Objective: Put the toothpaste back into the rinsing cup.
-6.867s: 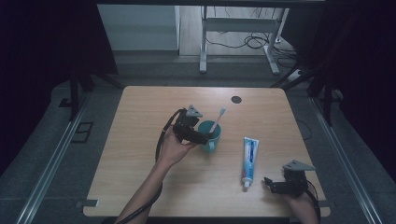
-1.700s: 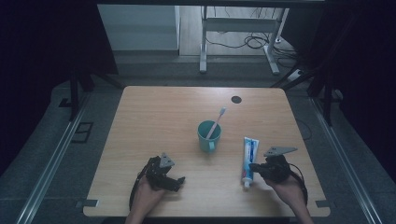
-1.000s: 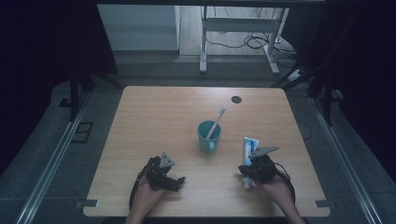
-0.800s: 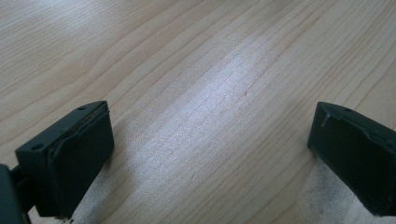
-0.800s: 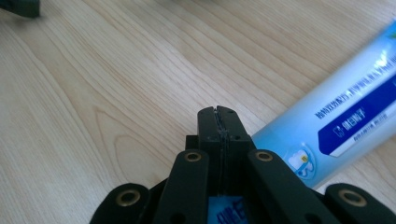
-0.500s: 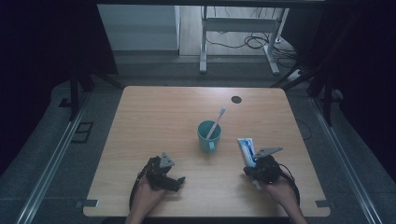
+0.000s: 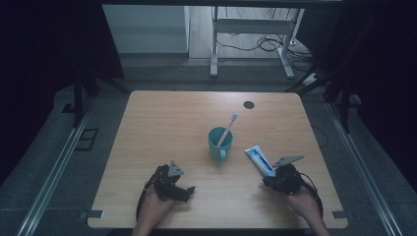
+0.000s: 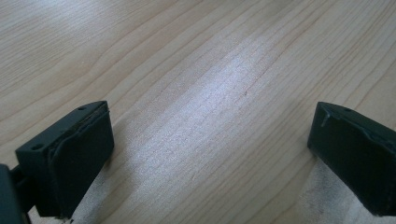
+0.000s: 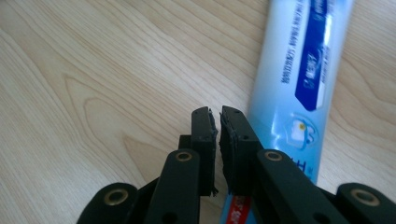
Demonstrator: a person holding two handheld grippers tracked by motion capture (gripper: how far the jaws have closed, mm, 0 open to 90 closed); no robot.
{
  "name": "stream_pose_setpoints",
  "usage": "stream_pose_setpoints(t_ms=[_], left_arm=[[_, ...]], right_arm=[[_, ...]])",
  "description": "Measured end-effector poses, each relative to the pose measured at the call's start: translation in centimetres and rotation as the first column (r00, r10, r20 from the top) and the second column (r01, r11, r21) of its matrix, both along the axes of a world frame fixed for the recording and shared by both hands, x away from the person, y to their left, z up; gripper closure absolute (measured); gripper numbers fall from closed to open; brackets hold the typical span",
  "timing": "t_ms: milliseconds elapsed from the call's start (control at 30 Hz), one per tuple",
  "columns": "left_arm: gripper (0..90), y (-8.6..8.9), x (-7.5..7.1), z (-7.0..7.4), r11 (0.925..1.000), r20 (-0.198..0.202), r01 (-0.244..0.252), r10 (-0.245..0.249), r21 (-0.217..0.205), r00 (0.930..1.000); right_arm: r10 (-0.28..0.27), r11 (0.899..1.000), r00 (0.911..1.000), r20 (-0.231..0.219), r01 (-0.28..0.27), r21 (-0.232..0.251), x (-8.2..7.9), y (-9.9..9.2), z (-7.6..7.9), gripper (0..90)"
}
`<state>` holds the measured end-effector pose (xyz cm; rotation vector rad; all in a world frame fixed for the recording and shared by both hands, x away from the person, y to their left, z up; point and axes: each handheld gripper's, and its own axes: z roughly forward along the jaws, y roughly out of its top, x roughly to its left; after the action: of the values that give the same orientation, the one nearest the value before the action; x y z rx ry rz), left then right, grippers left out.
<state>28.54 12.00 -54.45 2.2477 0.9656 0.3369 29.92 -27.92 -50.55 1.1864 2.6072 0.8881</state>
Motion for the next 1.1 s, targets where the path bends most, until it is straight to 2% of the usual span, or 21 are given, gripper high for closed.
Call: stream_pose_setpoints(t_ms=[233, 467, 800, 933, 1100], left_arm=[[0.6, 0.0, 0.0, 0.0, 1.0, 0.0, 0.0, 0.0, 0.001, 1.0], [0.6, 0.0, 0.0, 0.0, 1.0, 0.0, 0.0, 0.0, 0.0, 1.0], [0.6, 0.0, 0.0, 0.0, 1.0, -0.001, 0.0, 0.0, 0.001, 1.0], [0.6, 0.0, 0.0, 0.0, 1.0, -0.002, 0.0, 0.0, 0.002, 1.0], [0.6, 0.0, 0.0, 0.0, 1.0, -0.003, 0.0, 0.0, 0.002, 1.0]], right_arm=[[-0.016, 1.0, 0.9998, -0.009, 0.016, -0.009, 0.0, -1.2, 0.2, 82.8], [-0.019, 1.0, 0.9996, -0.02, 0.019, -0.01, -0.1, -1.5, 0.3, 80.2], [-0.006, 1.0, 1.0, -0.001, 0.006, -0.021, 0.3, -2.0, 2.8, 63.2], [-0.013, 0.999, 0.9998, -0.014, 0.012, -0.049, 0.8, -2.3, 3.7, 55.4], [-0.013, 0.995, 0.9991, -0.041, 0.009, -0.101, 1.7, -2.2, 3.9, 48.8]])
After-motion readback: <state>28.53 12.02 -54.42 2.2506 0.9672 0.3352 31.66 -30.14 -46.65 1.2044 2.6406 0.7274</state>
